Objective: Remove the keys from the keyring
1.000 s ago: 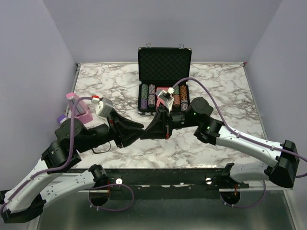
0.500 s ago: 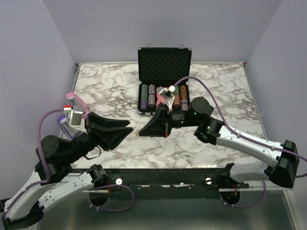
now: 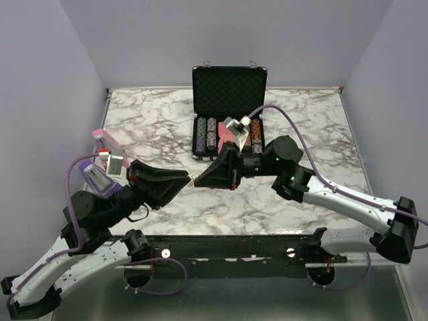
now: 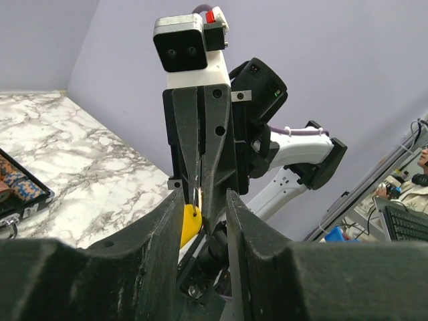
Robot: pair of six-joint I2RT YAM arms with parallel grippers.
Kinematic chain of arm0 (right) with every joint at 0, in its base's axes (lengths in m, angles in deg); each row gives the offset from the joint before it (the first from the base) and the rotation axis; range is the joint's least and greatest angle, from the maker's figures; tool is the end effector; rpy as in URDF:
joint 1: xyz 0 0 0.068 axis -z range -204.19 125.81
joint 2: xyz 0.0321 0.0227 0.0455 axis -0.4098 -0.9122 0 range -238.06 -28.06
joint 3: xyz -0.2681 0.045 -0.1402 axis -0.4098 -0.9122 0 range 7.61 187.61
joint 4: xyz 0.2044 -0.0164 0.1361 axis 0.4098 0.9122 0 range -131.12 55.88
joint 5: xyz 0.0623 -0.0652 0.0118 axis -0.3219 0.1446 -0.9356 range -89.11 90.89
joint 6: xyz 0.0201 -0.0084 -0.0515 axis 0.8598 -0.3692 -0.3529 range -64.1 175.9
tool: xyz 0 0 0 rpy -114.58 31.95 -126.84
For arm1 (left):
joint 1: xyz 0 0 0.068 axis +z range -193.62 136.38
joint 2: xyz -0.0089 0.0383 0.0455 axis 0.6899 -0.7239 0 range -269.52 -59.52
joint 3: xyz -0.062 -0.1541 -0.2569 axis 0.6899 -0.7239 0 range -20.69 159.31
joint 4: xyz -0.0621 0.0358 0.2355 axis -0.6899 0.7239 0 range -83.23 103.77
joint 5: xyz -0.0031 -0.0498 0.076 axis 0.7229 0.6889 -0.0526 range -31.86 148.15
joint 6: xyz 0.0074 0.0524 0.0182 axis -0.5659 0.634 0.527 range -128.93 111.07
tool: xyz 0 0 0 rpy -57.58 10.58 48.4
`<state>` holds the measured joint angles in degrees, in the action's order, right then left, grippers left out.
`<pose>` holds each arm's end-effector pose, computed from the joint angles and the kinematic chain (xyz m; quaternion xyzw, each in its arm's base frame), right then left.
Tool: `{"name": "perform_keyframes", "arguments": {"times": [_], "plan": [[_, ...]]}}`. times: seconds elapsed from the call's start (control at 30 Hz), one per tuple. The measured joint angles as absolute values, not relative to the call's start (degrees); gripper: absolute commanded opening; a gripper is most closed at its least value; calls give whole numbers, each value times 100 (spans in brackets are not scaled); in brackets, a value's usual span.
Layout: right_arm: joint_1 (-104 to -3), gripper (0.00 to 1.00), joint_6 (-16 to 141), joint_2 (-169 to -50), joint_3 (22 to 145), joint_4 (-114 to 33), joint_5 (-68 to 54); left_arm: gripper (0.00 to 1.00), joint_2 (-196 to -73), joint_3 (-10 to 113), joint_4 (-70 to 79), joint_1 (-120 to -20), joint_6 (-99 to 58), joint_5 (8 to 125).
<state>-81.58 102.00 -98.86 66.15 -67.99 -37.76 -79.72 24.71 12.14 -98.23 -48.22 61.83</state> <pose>0.1193 0.2309 0.4314 -0.3173 0.5484 0.7117 0.3034 0.0138 -0.0238 0.4063 0.1026 0.5658 -0.6103 0.5448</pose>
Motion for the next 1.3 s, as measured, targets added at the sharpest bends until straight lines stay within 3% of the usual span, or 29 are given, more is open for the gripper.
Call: {"name": "perform_keyframes", "arguments": {"times": [0.7,1.0,1.3], "plan": [[-8199,1,10202,-9886,6639,-6815,-3772,24,-8215,2415,1028,-9823,-4913,6207],[-8225,1,10202,-9889,6648,-6810,-3772,0,-8276,2415,1030,-9823,-4937,6251],[-8236,1,10200,-9889,6648,-6804,-3776,0,-8302,2498,1168,-9823,-4900,6336]]}}
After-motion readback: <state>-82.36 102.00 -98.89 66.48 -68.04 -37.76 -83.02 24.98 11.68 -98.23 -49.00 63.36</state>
